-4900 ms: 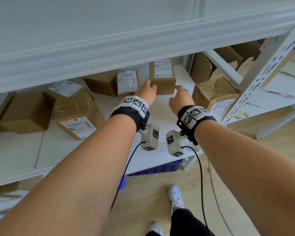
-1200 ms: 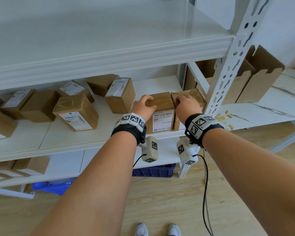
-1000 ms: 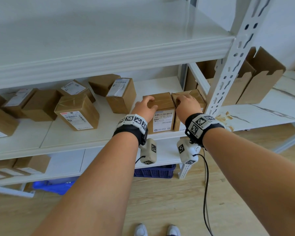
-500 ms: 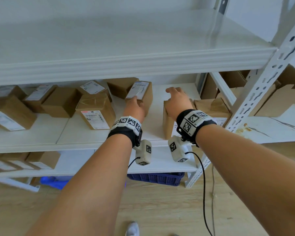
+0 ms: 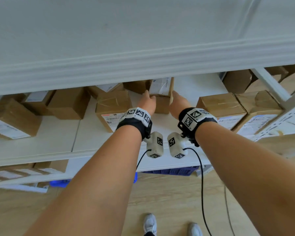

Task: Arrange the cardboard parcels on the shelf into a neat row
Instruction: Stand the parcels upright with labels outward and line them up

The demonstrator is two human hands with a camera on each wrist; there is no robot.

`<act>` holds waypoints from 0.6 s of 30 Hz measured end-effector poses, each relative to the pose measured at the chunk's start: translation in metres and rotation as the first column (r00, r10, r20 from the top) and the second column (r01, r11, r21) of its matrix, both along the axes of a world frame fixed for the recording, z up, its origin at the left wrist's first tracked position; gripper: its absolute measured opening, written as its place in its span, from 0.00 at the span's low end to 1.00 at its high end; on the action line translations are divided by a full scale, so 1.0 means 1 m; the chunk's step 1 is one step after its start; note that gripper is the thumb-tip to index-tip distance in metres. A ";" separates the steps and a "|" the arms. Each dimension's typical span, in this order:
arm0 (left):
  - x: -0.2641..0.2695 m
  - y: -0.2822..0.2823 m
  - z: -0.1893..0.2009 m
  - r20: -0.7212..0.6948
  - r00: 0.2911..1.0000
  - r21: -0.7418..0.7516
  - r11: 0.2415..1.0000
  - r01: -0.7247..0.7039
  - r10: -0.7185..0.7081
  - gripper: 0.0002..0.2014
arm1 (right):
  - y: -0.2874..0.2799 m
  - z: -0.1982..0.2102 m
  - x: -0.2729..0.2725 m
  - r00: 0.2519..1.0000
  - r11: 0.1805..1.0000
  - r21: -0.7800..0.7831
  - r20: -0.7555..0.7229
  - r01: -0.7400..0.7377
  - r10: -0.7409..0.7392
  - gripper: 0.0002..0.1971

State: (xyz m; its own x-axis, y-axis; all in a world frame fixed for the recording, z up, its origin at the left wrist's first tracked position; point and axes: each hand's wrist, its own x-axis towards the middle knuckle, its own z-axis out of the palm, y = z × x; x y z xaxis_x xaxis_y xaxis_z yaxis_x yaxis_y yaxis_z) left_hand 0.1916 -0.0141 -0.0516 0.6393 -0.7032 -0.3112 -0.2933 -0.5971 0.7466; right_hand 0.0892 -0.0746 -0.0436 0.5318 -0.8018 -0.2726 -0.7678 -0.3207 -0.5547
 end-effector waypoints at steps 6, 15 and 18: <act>0.008 0.000 -0.009 0.076 0.996 -0.064 0.997 0.043 -0.038 0.21 | -0.001 -0.012 0.009 0.986 0.989 0.028 0.074 0.145 -0.147 0.24; -0.010 0.030 -0.015 0.118 0.993 -0.004 1.000 0.005 -0.005 0.17 | 0.016 -0.010 -0.014 0.994 0.997 -0.042 -0.079 0.067 -0.070 0.17; -0.018 0.045 -0.019 0.089 0.996 0.048 0.998 -0.036 0.032 0.17 | 0.021 -0.013 -0.027 0.995 1.000 -0.019 -0.103 0.010 -0.012 0.19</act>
